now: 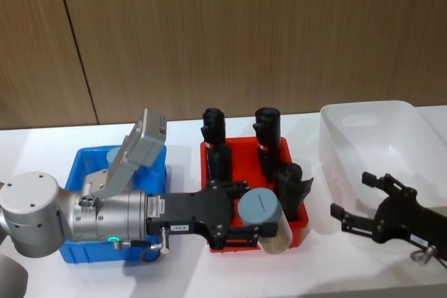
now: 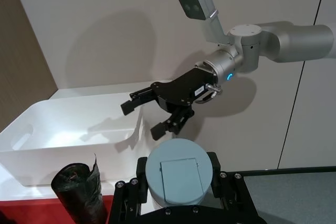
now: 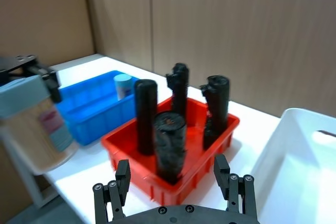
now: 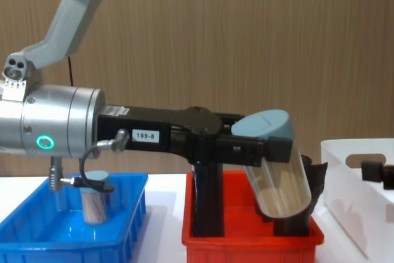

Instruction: Pick the cotton swabs from the blue box and place them into the white box.

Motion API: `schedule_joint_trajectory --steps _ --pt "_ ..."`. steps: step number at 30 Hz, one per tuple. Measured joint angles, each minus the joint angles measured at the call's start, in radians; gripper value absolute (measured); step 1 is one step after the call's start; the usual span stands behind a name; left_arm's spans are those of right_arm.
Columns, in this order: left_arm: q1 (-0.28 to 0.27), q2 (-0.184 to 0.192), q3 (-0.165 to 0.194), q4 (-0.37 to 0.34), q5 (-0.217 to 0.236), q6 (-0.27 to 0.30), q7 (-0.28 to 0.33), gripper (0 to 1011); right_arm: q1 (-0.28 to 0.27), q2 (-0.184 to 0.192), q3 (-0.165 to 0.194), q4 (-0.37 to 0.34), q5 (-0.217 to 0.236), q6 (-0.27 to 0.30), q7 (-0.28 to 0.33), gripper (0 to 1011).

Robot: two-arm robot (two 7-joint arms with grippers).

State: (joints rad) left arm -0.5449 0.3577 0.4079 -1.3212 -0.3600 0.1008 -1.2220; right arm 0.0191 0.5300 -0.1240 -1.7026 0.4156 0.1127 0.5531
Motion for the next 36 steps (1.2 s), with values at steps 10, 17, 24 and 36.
schedule_joint_trajectory --steps 10,17,24,36 --pt "0.000 0.000 0.000 0.000 0.000 0.000 -0.001 669 -0.005 0.036 0.003 -0.012 0.020 0.037 0.135 1001" --pt "0.000 0.000 0.000 0.000 0.000 0.000 -0.002 669 -0.005 0.045 -0.008 -0.037 0.027 0.055 0.203 1002" --pt "0.000 0.000 0.000 0.000 0.000 0.000 -0.002 669 0.003 0.036 -0.029 -0.062 0.028 0.067 0.249 1002" --pt "0.000 0.000 0.000 0.000 0.000 0.000 -0.002 669 0.047 -0.010 -0.077 -0.064 -0.002 0.084 0.289 1002"
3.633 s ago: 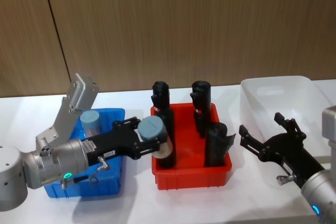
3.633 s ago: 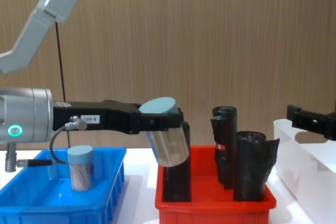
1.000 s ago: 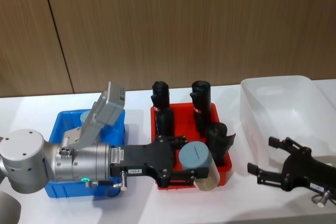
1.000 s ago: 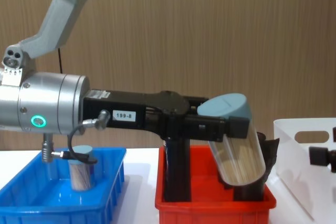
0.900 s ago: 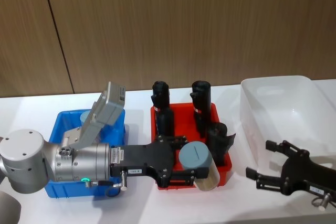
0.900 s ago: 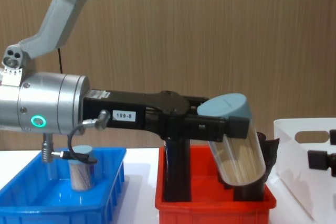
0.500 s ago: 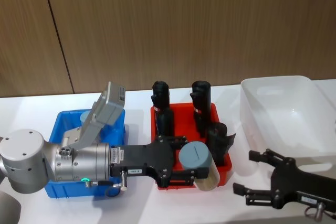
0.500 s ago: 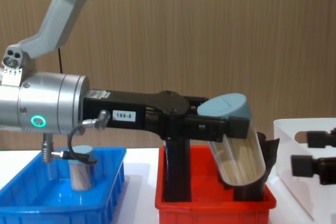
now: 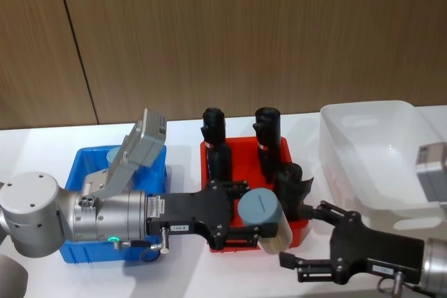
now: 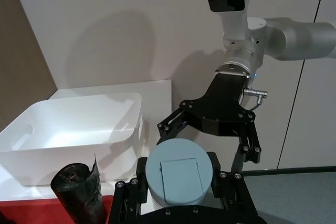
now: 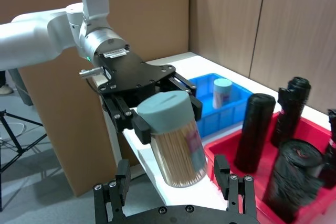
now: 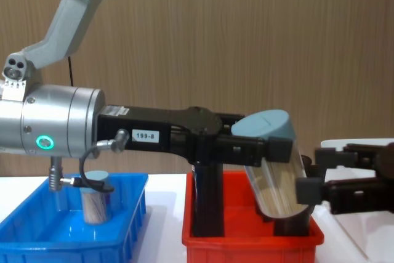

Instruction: Pick the cotton swabs from the blue box and place them into the white box.

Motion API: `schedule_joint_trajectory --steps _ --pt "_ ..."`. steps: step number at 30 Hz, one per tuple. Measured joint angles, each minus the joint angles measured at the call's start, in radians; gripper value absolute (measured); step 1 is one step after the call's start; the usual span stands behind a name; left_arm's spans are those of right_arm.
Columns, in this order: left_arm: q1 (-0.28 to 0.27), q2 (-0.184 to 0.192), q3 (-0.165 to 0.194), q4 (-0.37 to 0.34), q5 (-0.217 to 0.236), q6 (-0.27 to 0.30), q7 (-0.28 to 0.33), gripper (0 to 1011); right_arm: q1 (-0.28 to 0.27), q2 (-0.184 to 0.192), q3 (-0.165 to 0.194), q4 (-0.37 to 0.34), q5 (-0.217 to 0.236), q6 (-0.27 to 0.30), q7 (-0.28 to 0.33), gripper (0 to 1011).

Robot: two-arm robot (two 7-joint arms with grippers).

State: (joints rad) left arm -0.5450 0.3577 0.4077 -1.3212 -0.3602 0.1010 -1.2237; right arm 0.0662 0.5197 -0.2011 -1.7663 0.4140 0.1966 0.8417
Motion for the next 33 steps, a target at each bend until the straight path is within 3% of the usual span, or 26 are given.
schedule_joint_trajectory --steps 17,33 --pt "0.000 0.000 0.000 0.000 0.000 0.000 0.000 669 0.085 -0.082 -0.064 0.073 -0.067 -0.005 0.023 1002" --pt "0.000 0.000 0.000 0.000 0.000 0.000 0.000 669 0.126 -0.119 -0.100 0.129 -0.123 -0.046 0.002 1002"
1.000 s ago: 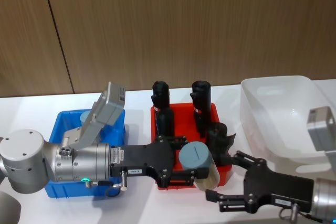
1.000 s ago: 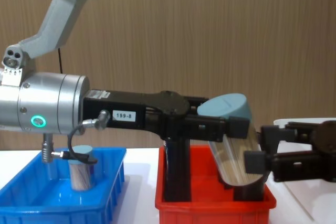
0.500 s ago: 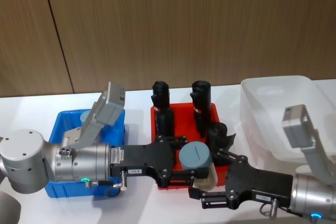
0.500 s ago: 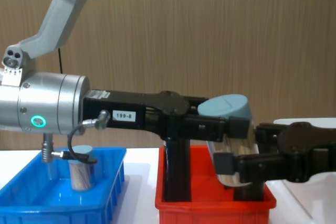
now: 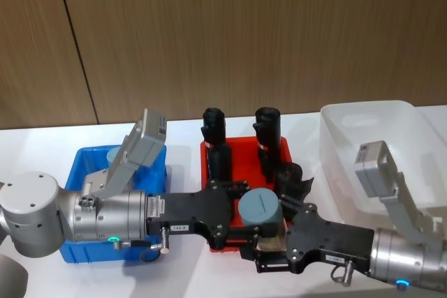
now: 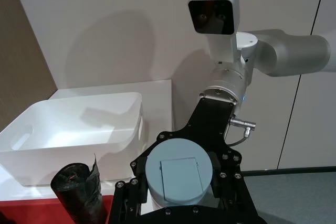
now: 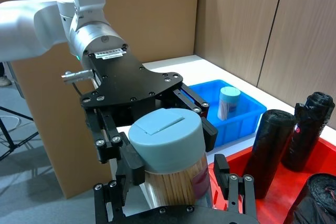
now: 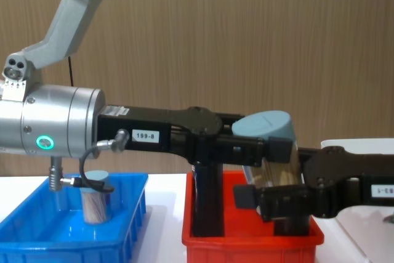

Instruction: Pick the cotton swabs from the blue box and place them into the white box.

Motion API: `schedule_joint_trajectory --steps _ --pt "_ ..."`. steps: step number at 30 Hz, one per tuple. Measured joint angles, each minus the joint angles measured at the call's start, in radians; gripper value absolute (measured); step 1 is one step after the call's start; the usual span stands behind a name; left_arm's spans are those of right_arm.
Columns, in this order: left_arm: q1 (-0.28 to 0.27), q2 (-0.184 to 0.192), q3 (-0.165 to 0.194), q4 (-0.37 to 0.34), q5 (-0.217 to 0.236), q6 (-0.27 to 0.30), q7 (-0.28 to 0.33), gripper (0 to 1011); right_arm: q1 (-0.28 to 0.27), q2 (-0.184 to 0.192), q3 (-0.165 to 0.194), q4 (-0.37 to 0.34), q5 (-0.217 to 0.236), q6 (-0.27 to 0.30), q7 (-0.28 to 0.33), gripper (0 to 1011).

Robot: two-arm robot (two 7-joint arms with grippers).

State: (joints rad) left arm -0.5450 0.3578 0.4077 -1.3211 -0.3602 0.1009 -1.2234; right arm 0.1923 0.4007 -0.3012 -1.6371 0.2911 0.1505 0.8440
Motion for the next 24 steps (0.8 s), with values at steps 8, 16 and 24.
schedule_joint_trajectory --steps 8,16,24 --pt "0.000 0.000 0.000 0.000 0.000 0.000 0.000 669 0.011 -0.007 -0.012 0.022 -0.027 -0.024 -0.018 836" --pt "0.000 0.000 0.000 0.000 0.000 0.000 0.001 669 0.017 -0.008 -0.018 0.034 -0.033 -0.042 -0.020 647" --pt "0.000 0.000 0.000 0.000 0.000 0.000 0.000 671 0.018 -0.003 -0.020 0.037 -0.028 -0.054 -0.020 647"
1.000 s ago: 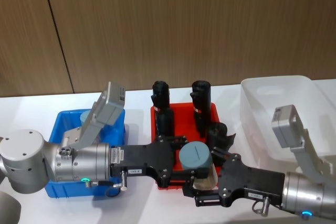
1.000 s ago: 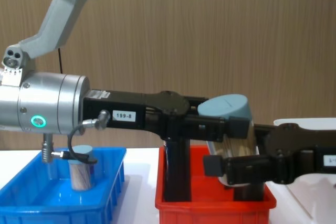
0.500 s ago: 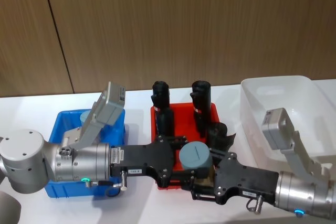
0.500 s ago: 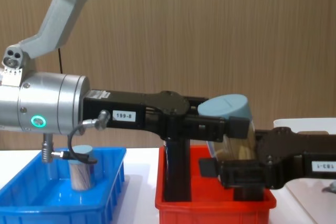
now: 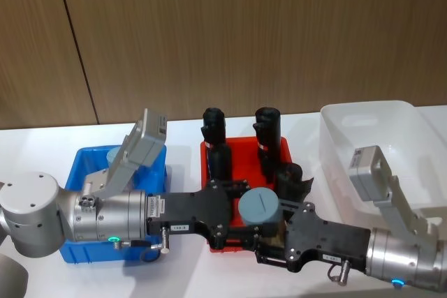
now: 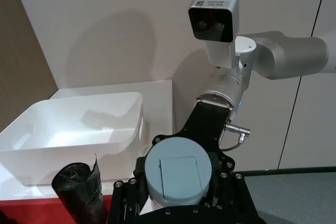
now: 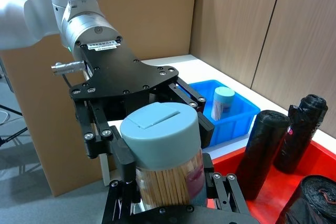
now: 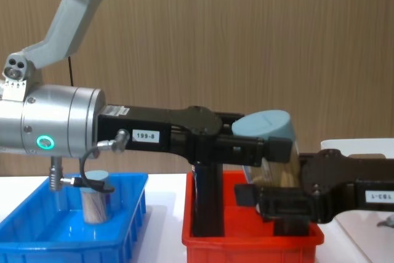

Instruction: Pick the cotton swabs from the blue box and place them into the white box.

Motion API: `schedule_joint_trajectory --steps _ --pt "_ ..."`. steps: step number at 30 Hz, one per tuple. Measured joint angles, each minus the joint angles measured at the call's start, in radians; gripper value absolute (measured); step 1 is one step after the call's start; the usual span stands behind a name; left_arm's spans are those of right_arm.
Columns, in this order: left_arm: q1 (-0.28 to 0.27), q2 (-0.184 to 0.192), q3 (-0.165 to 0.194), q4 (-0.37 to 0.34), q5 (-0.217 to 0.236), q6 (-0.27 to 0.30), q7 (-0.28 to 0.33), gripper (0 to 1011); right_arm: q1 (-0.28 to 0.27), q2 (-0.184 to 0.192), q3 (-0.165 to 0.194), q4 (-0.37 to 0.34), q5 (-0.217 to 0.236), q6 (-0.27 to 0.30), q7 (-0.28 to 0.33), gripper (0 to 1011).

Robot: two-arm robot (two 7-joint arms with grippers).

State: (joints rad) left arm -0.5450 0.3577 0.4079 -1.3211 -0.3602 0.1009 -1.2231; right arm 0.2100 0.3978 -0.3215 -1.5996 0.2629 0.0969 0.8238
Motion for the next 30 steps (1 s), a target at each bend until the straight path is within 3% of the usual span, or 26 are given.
schedule_joint_trajectory --steps 12,30 --pt "0.000 0.000 0.000 0.000 0.000 0.000 -0.001 984 -0.010 0.017 0.000 -0.013 0.026 -0.014 -0.004 647" --pt "0.000 0.000 0.000 0.000 0.000 0.000 -0.001 1004 -0.050 0.080 0.035 -0.034 0.118 -0.045 -0.061 647"
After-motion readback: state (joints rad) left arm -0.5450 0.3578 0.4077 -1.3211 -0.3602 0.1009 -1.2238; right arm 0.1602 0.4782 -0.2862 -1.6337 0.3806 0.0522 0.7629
